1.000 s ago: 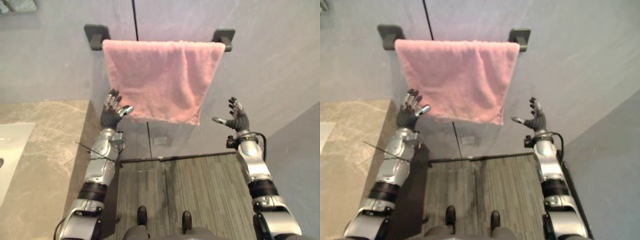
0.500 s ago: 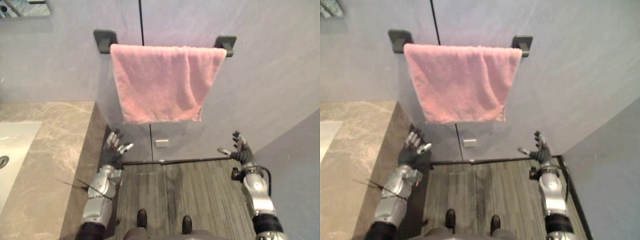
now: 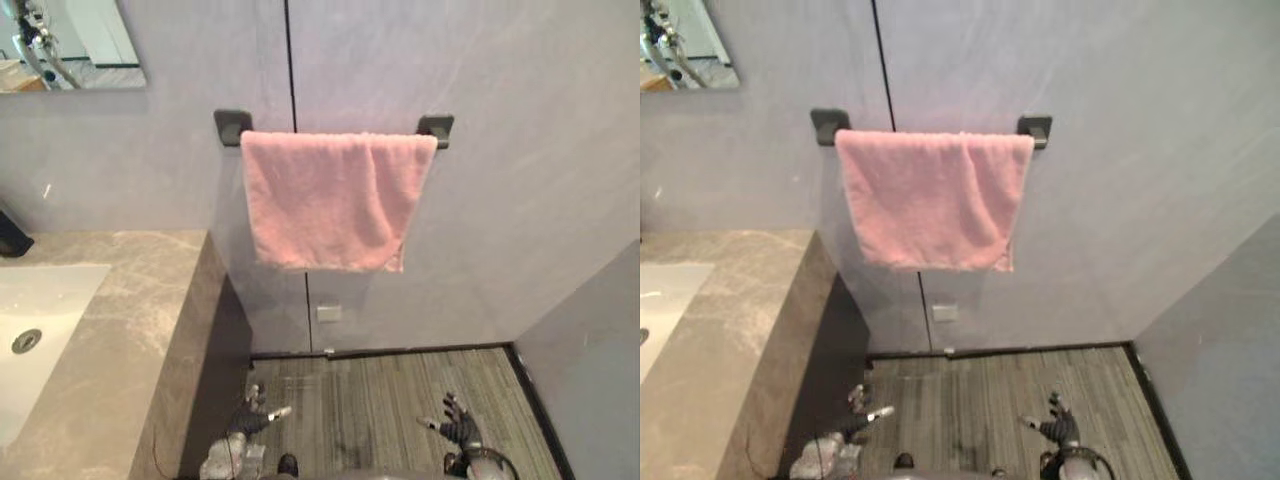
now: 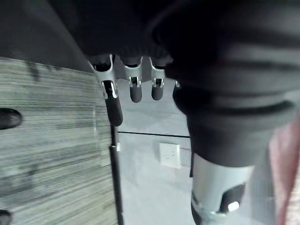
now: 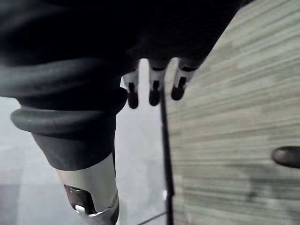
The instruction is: Organize washtable
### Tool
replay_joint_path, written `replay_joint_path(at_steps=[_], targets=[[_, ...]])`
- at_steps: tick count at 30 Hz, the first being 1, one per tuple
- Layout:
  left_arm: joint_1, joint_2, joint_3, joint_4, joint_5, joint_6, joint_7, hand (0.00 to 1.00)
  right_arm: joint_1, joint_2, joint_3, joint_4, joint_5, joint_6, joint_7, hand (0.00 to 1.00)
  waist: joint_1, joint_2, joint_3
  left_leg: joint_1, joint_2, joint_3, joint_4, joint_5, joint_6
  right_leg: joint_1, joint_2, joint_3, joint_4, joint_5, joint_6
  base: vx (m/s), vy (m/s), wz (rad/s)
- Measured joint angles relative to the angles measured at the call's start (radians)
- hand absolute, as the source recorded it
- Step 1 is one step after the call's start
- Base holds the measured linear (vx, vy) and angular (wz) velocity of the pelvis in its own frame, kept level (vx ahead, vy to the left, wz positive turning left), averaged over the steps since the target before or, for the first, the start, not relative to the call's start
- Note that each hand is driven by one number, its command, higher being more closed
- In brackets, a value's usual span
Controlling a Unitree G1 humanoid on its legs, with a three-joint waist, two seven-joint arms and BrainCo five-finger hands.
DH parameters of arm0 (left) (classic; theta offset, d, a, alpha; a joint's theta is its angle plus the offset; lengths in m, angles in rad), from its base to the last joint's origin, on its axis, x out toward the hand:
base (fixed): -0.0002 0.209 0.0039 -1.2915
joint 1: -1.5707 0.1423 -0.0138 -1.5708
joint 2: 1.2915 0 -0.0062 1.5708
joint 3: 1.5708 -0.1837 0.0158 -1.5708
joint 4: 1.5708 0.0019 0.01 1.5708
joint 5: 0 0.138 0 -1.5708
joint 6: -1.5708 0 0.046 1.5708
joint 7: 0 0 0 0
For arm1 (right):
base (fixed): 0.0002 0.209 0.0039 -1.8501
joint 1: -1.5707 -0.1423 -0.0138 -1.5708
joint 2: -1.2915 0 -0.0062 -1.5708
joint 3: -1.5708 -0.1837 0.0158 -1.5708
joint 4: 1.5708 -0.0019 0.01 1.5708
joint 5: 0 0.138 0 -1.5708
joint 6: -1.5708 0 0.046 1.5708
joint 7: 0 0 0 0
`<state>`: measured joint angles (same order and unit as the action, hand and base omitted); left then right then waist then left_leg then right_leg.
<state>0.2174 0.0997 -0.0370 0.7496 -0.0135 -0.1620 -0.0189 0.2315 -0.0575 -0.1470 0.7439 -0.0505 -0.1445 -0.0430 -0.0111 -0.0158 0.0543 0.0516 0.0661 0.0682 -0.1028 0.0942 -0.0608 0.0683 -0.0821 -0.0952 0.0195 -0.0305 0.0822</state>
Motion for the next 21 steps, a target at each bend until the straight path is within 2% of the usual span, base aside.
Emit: replay_joint_path(at_steps=[12,13,14,15,17,18,19,20,21], targets=[[-0.023,-0.035,0.050,0.137,0.103,0.003,0.065,0.00,0.034,0.013,-0.047,0.114,0.010,0.016,-0.020,0.00,0.001,0.002,-0.016,0.042,-0.007,0.015,0.000,-0.018,0.002,0.015,-0.008,0.014,0.043,-0.035,0.006,0.01,-0.001,-0.03],[-0.027,-0.037,0.052,0.146,0.104,0.002,0.066,0.00,0.033,0.013,-0.048,0.120,0.010,0.018,-0.020,0.00,0.001,-0.006,-0.011,0.046,-0.008,0.015,0.000,-0.019,0.003,0.015,-0.010,0.014,0.053,-0.042,0.008,0.04,-0.003,-0.01],[-0.028,-0.039,0.057,0.148,0.105,0.002,0.067,0.00,0.033,0.014,-0.049,0.129,0.010,0.018,-0.020,0.00,0.002,0.000,-0.012,0.051,-0.008,0.018,0.000,-0.021,0.002,0.016,-0.010,0.016,0.060,-0.046,0.008,0.03,-0.008,-0.05],[-0.029,-0.045,0.077,0.153,0.106,0.003,0.067,0.00,0.030,0.013,-0.048,0.136,0.010,0.020,-0.020,0.00,0.004,-0.013,-0.009,0.051,-0.008,0.024,0.000,-0.024,0.002,0.010,-0.012,0.020,0.082,-0.059,0.007,0.00,-0.010,-0.08],[-0.035,-0.049,0.087,0.155,0.106,0.006,0.067,0.00,0.025,0.022,-0.047,0.137,0.010,0.024,-0.020,0.00,0.016,-0.006,-0.003,0.049,-0.012,0.036,0.000,-0.029,0.004,-0.025,-0.020,0.029,0.143,-0.092,0.009,0.01,-0.014,-0.13],[-0.042,-0.045,0.087,0.153,0.108,0.015,0.067,0.00,0.025,0.023,-0.043,0.138,0.009,0.033,-0.020,0.00,0.031,-0.030,-0.007,0.043,-0.017,0.050,0.005,-0.033,0.006,-0.066,-0.033,0.042,0.229,-0.130,0.027,0.03,-0.018,-0.11],[-0.043,-0.043,0.087,0.153,0.108,0.016,0.067,0.00,0.024,0.025,-0.042,0.138,0.009,0.035,-0.020,0.00,0.031,-0.030,-0.005,0.041,-0.018,0.050,0.008,-0.033,0.006,-0.077,-0.036,0.044,0.245,-0.140,0.029,0.06,-0.061,0.04],[-0.049,-0.037,0.088,0.153,0.108,0.025,0.070,0.00,0.019,0.034,-0.042,0.138,0.010,0.037,-0.021,0.00,0.025,-0.039,0.002,0.016,-0.029,0.041,0.038,-0.047,0.007,-0.109,-0.050,0.055,0.310,-0.173,0.048,0.04,-0.056,0.18],[-0.063,-0.033,0.092,0.155,0.109,0.030,0.075,0.00,0.015,0.030,-0.042,0.138,0.011,0.039,-0.020,0.00,0.028,-0.049,0.010,-0.017,-0.030,0.019,0.096,-0.080,0.007,-0.139,-0.046,0.112,0.384,-0.176,0.046,0.04,-0.066,0.32]])
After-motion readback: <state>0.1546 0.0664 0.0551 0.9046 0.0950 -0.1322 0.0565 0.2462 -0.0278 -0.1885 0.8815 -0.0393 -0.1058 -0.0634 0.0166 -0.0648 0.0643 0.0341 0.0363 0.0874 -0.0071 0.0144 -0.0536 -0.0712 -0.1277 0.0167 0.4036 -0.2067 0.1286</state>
